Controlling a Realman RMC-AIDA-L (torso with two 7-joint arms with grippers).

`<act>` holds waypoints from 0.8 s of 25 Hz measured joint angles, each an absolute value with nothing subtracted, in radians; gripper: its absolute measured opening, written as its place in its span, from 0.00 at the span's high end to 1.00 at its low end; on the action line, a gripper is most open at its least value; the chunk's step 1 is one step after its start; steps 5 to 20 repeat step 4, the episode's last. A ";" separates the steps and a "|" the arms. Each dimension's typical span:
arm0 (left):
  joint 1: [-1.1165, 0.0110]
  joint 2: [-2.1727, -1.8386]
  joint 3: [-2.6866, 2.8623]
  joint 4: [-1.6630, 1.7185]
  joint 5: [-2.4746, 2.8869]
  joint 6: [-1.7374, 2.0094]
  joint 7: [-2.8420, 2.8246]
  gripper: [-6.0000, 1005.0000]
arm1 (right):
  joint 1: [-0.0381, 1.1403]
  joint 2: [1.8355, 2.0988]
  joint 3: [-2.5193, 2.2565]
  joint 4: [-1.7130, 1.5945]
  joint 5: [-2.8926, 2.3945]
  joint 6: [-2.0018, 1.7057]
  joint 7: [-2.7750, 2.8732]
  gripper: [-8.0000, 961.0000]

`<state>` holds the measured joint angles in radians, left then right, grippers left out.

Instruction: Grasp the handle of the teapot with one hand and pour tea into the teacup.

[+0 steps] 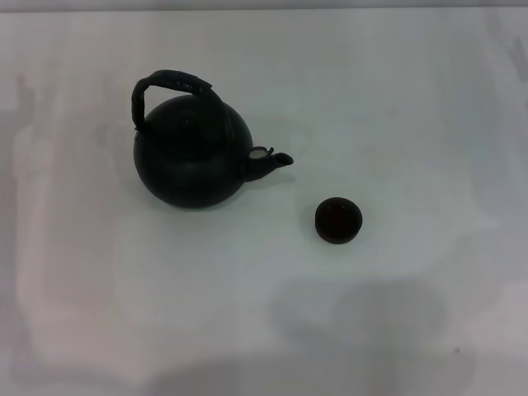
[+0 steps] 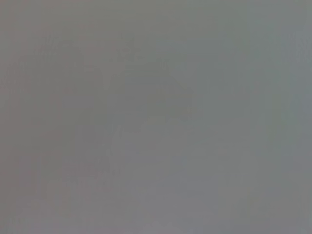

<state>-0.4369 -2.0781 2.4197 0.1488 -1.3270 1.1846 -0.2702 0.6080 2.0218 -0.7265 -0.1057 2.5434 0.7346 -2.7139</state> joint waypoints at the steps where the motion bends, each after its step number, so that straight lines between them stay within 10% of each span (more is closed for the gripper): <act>1: -0.437 -2.078 2.419 0.149 -1.327 1.185 -0.270 0.23 | 0.608 2.022 -0.726 -0.106 2.543 0.735 -2.712 0.12; 20: -0.443 -2.077 2.419 0.147 -1.327 1.185 -0.270 0.23 | 0.611 2.022 -0.726 -0.106 2.543 0.735 -2.712 0.12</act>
